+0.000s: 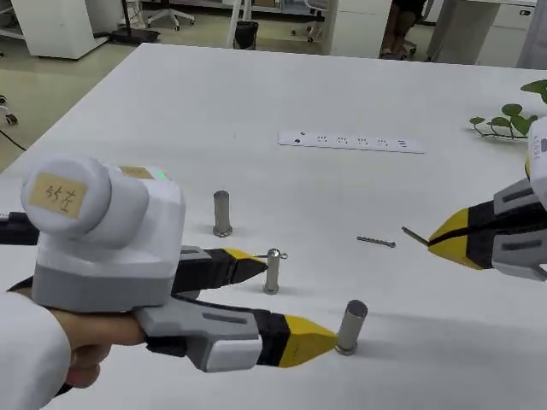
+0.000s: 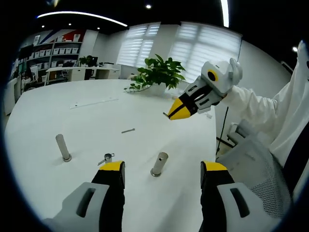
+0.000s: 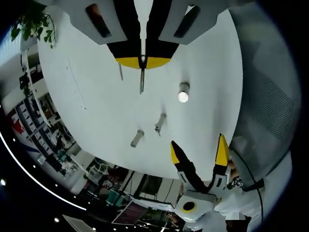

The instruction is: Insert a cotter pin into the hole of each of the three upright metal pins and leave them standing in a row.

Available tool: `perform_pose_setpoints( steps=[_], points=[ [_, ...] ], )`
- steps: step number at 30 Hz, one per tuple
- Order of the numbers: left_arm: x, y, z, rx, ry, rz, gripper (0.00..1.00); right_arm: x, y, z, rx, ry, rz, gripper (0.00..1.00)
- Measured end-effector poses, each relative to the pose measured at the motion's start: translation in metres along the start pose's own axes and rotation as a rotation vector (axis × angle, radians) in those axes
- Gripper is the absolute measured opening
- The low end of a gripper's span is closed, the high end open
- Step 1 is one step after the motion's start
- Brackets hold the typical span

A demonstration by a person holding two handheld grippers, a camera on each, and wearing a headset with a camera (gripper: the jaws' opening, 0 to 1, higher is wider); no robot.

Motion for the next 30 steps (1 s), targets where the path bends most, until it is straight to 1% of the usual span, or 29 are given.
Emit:
perform_pose_setpoints(
  steps=[2,4,6,7,9,10,12,14,16,19,23,24,25,26,28,30],
  points=[
    [0.003,0.003,0.002,-0.002,-0.020,-0.009,0.57,0.000,0.003,-0.005,-0.003,0.002,0.030,0.00],
    [0.005,0.005,0.003,0.001,-0.024,-0.008,0.52,0.001,0.005,-0.010,-0.013,0.006,0.029,0.00],
    [0.008,0.008,0.005,-0.018,-0.036,-0.015,0.49,0.003,0.007,-0.016,-0.032,0.007,0.035,0.00],
    [0.010,0.009,0.006,-0.023,-0.042,-0.015,0.48,0.005,0.006,-0.016,-0.041,-0.009,0.041,0.00],
    [0.013,0.009,0.007,-0.021,-0.042,-0.015,0.47,0.006,0.008,-0.020,-0.045,-0.009,0.039,0.00],
    [0.015,0.010,0.008,-0.003,-0.045,-0.011,0.46,0.008,0.007,-0.022,-0.055,-0.013,0.035,0.00],
    [0.019,0.011,0.011,-0.005,-0.055,-0.021,0.43,0.010,0.007,-0.024,-0.059,-0.019,0.040,0.00],
    [0.023,0.013,0.012,-0.007,-0.066,-0.027,0.43,0.010,0.008,-0.026,-0.061,-0.025,0.044,0.00],
    [0.026,0.014,0.014,-0.013,-0.078,-0.032,0.40,0.011,0.009,-0.028,-0.063,-0.031,0.044,0.00],
    [0.033,0.017,0.017,-0.023,-0.091,-0.039,0.37,0.012,0.011,-0.032,-0.069,-0.028,0.046,0.00],
    [0.039,0.023,0.019,-0.034,-0.107,-0.034,0.32,0.013,0.014,-0.035,-0.081,-0.032,0.048,0.00],
    [0.040,0.024,0.020,-0.034,-0.110,-0.033,0.31,0.014,0.016,-0.036,-0.083,-0.048,0.057,0.00],
    [0.041,0.026,0.019,-0.032,-0.116,-0.026,0.31,0.015,0.017,-0.037,-0.087,-0.046,0.055,0.00],
    [0.042,0.027,0.019,-0.028,-0.117,-0.016,0.30,0.016,0.018,-0.037,-0.101,-0.060,0.051,0.00],
    [0.045,0.028,0.019,-0.030,-0.122,-0.023,0.27,0.016,0.019,-0.036,-0.103,-0.060,0.051,0.00],
    [0.047,0.027,0.020,-0.037,-0.125,-0.023,0.23,0.017,0.022,-0.037,-0.101,-0.062,0.062,0.00]
  ],
)
Point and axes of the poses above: the centre of the closed fingertips' face, and the gripper's own axes: x roughly forward along the fingers, z roughly to its right, y roughly out of its top, the point moved 7 cm from there along -x, roughly backward along the fingers, and after that the axes turned 11 degrees about y, right-handed, at the moved point
